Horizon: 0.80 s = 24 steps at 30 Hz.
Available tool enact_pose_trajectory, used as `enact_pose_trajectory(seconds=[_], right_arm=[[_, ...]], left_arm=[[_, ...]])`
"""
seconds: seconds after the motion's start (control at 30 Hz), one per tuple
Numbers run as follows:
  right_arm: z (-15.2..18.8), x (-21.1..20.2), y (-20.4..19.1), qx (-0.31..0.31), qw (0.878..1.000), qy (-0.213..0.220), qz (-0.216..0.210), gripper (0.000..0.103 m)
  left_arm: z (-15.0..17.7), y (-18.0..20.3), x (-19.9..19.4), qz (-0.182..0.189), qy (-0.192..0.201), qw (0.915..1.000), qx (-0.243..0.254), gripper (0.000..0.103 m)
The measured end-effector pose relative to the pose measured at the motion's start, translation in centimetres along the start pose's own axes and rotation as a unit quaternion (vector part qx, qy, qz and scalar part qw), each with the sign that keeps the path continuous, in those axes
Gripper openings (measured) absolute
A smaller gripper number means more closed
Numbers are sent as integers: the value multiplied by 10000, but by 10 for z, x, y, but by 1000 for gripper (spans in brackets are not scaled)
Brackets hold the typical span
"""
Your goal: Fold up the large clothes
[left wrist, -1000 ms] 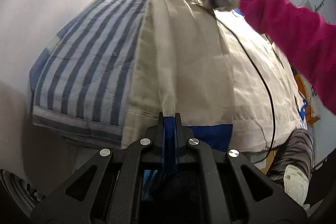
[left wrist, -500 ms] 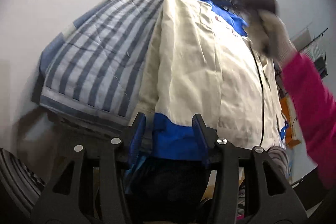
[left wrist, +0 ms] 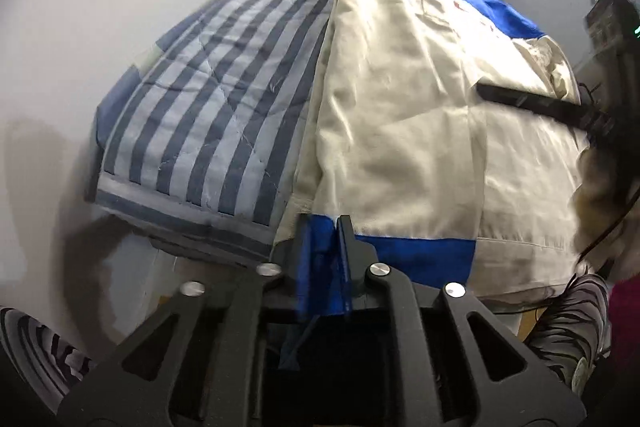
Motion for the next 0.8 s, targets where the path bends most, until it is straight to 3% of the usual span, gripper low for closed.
enact_pose_trajectory(seconds=[0.03, 0.1, 0.2, 0.33, 0.5, 0.63, 0.7, 0.8], right_arm=[[4, 9, -4, -30, 9999, -97, 29, 37], [13, 24, -8, -130, 9993, -273, 228, 37], [23, 38, -11, -300, 9975, -393, 500, 38], [25, 24, -11, -6, 9993, -290, 238, 39], [37, 3, -20, 221, 9994, -78, -235, 47], [50, 18, -29, 84, 9997, -240, -57, 47], [53, 26, -25, 189, 9994, -294, -58, 49], [48, 25, -20, 404, 9985, -289, -208, 58]], left_arm=[[1, -1, -3, 2, 60, 10000, 8, 22], [0, -7, -12, 220, 180, 9995, -104, 42], [-7, -19, -15, 572, 254, 9976, -305, 50], [-22, -25, 1, 843, 42, 9953, -482, 50], [-33, -24, 23, 1171, -266, 9909, -616, 50], [-33, -20, 27, 1146, -254, 9917, -518, 49], [-32, -18, 25, 1049, -198, 9933, -438, 30], [-33, -17, 16, 1431, 29, 9887, -457, 20]])
Point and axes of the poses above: each gripper's, at about its wrist camera, not at the fingertips, and x roughly the way its jaws point, y to its right, z to its underside, the point moved 3 cm from there along x, roughly the way its jaws point, and after that the axes turned 8 degrees about -y, right-handed, at the moved point
